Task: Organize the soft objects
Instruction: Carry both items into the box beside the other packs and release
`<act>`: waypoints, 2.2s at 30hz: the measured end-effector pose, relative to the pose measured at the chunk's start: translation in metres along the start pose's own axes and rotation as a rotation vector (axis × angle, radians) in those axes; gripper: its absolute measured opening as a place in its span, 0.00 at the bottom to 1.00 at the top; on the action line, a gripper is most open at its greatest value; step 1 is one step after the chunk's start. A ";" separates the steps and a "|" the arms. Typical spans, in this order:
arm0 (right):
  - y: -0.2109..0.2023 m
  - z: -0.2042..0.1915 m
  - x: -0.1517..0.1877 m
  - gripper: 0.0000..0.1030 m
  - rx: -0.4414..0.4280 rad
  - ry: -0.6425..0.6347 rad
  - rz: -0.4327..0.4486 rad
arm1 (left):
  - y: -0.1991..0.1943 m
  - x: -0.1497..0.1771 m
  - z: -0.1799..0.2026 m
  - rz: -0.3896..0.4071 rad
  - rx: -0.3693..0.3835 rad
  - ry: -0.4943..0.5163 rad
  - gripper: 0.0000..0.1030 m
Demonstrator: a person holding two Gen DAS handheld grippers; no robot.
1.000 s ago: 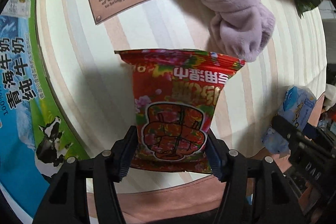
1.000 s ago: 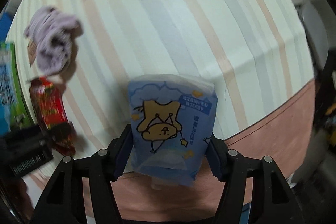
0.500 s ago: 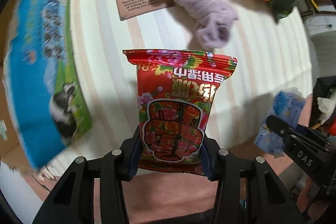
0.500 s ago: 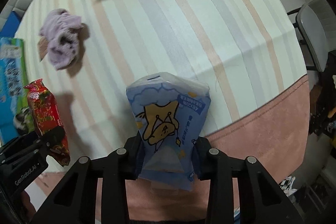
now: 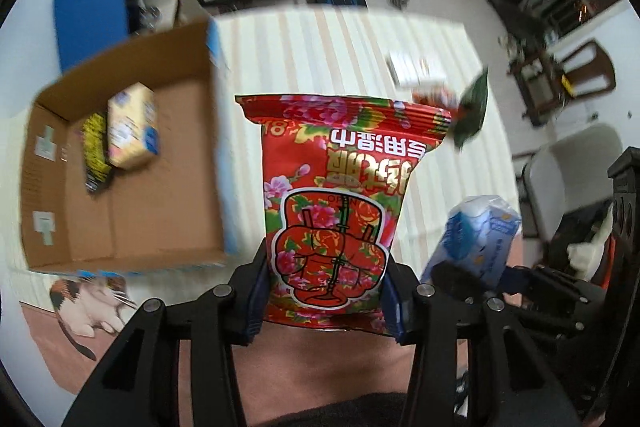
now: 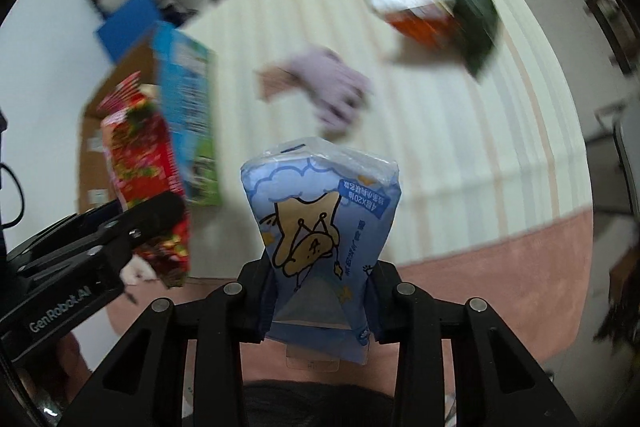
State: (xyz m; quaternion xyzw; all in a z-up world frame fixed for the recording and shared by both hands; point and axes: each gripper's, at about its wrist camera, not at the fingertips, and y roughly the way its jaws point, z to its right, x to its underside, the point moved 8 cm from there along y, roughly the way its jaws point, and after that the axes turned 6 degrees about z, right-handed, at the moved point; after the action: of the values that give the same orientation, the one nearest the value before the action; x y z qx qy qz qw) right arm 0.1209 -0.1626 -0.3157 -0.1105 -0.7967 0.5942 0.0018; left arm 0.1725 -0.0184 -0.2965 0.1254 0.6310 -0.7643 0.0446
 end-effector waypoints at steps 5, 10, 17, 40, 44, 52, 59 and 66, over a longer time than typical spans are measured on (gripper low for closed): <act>-0.018 -0.084 -0.042 0.37 -0.079 -0.129 0.059 | -0.045 -0.034 -0.061 0.104 -0.024 -0.072 0.43; -0.019 -0.164 -0.074 0.37 -0.119 -0.236 0.091 | -0.060 -0.060 -0.135 0.139 -0.099 -0.152 0.43; 0.022 -0.245 -0.113 0.37 -0.041 -0.350 0.067 | -0.027 -0.070 -0.262 0.042 -0.259 -0.253 0.43; 0.220 -0.268 -0.148 0.37 0.238 -0.427 -0.120 | 0.138 -0.059 -0.361 -0.374 -0.445 -0.110 0.43; 0.228 -0.269 -0.146 0.37 0.250 -0.426 -0.127 | 0.141 -0.056 -0.357 -0.368 -0.406 -0.154 0.43; 0.227 -0.268 -0.145 0.46 0.243 -0.409 -0.127 | 0.117 -0.053 -0.363 -0.336 -0.353 -0.212 0.48; 0.210 -0.273 -0.140 0.85 0.230 -0.381 -0.103 | 0.074 -0.052 -0.364 -0.232 -0.308 -0.246 0.87; 0.191 -0.279 -0.127 1.00 0.213 -0.371 -0.073 | 0.047 -0.056 -0.344 -0.187 -0.241 -0.280 0.97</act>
State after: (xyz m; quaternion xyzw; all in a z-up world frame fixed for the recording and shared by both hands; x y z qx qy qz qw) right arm 0.3150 0.1298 -0.3980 0.0305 -0.7195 0.6848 -0.1119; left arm 0.2835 0.3032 -0.3870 -0.0474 0.7144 -0.6941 0.0752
